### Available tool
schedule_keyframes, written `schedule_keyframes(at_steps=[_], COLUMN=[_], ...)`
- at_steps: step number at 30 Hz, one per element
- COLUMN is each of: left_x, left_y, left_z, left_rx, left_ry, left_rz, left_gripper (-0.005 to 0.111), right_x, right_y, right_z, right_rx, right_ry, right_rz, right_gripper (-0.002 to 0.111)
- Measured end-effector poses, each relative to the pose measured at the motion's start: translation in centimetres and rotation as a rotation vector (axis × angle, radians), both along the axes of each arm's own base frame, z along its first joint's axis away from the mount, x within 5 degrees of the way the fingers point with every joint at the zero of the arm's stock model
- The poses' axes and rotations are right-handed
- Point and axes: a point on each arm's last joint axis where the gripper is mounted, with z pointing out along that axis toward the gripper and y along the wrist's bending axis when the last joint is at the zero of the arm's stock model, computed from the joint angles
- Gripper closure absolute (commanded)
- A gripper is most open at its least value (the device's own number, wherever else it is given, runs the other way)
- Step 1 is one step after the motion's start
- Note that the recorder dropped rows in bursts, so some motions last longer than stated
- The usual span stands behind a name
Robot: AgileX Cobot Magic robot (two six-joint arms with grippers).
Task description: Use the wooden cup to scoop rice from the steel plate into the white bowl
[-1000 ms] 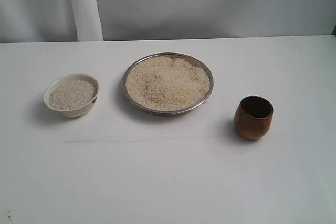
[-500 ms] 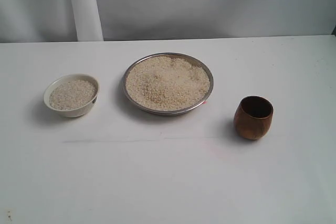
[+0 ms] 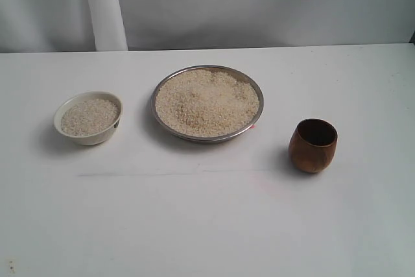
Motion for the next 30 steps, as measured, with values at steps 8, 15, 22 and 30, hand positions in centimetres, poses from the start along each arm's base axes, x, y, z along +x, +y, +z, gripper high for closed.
schedule_keyframes(at_steps=[8, 15, 22, 30], left_x=[0.0, 0.0, 0.0, 0.0], left_y=[0.0, 0.0, 0.0, 0.0], left_z=[0.0, 0.0, 0.0, 0.0], left_rx=[0.0, 0.0, 0.0, 0.0], left_ry=[0.0, 0.0, 0.0, 0.0], left_rz=[0.0, 0.0, 0.0, 0.0], left_gripper=[0.107, 0.107, 0.107, 0.107], right_x=[-0.9, -1.2, -1.2, -1.3], right_y=[0.3, 0.3, 0.3, 0.3], right_z=[2.6, 3.0, 3.0, 3.2], right_rx=[-0.042, -0.048, -0.049, -0.047], right_ry=[-0.302, -0.351, -0.354, -0.381], right_rz=[0.014, 0.017, 0.017, 0.02], right_gripper=[0.108, 0.108, 0.108, 0.108])
